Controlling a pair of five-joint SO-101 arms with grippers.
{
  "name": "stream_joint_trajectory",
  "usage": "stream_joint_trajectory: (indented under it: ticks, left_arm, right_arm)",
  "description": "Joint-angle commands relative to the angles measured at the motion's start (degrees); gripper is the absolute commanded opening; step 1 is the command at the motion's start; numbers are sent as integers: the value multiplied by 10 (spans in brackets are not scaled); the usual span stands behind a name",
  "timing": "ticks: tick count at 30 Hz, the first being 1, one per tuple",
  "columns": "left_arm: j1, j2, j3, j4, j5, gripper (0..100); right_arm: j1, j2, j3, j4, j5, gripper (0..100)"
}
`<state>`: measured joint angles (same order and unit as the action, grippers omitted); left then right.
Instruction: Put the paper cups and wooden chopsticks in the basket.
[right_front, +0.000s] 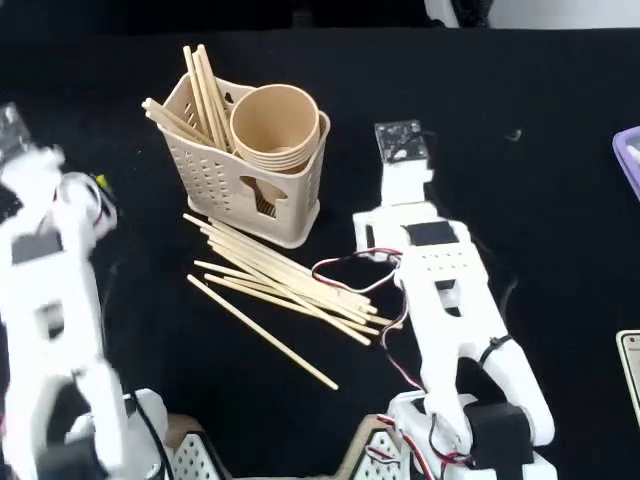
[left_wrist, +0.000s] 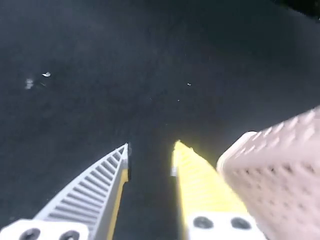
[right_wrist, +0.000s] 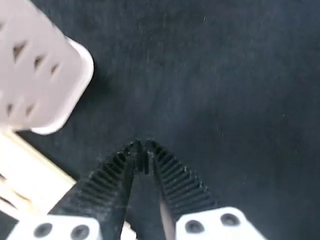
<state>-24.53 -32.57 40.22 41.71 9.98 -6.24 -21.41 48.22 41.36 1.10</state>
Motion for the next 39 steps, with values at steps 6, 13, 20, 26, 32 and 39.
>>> stream_joint_trajectory:
  ticks: [6,13,20,26,32,39]
  left_arm:
    - [40,347,-378,41,67,47]
    - [109,457,-504,89,99,38]
    - [154,462,-515,116,132,30]
    - [184,462,-515,181,132,30]
    - [183,462,-515,246,127,30]
    - [215,408,-467,265,77,30]
  right_arm:
    - [6,-22,-1,-134,-66,12]
    - [-28,-22,9,-214,-171,15]
    - [-77,-22,78,-363,-178,15]
    - [-77,-21,116,-434,-178,15]
    - [-76,-21,117,-433,-177,15]
    - [-44,-21,117,-433,-176,15]
